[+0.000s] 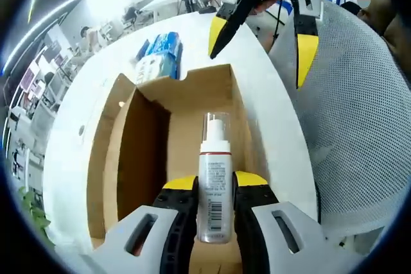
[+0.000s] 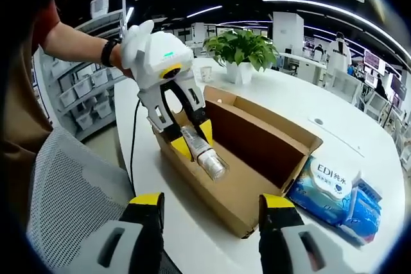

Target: Operate the shoe box by opening the lid, removing the specified soft item, and placing it in the target area until the item is outside and the box remains undamaged.

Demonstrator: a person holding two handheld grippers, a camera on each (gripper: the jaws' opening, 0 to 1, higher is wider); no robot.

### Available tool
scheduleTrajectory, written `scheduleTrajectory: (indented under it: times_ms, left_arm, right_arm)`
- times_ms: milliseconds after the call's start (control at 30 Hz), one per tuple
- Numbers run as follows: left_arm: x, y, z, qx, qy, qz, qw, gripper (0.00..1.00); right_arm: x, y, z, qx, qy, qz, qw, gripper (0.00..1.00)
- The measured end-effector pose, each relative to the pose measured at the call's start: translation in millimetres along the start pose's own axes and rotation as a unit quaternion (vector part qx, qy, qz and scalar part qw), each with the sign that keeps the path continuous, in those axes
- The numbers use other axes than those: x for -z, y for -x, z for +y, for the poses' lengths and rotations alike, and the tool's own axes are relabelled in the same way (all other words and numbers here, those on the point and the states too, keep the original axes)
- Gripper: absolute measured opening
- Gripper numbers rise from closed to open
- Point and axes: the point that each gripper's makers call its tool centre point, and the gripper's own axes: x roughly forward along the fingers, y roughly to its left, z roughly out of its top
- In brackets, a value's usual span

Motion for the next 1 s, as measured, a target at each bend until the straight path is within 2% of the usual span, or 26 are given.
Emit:
scheduleTrajectory:
  times_ms: [267, 700, 800, 1000]
  left_arm:
    - [-32.6, 6, -8.2, 0.009, -0.017, -0.025, 0.9995, 0.19]
    - [-75.1, 16, -26.3, 0.033, -0.044, -0.06, 0.9967, 0.19]
    - [-79.1, 18, -30.2, 0.04, -0.052, -0.06, 0.996, 0.19]
    - [-86.6, 21, -36.4, 0.054, -0.057, -0.068, 0.9946, 0.19]
  right_arm:
    - [-3.8, 2, -1, -0.003, 0.005, -0.009, 0.9999, 0.55]
    - [-9.0, 8, 3, -0.023, 0.024, -0.022, 0.9992, 0.49]
    - [-13.9, 11, 5, -0.029, 0.026, -0.032, 0.9987, 0.45]
    - [-15.7, 13, 11, -0.044, 0.033, -0.037, 0.9978, 0.29]
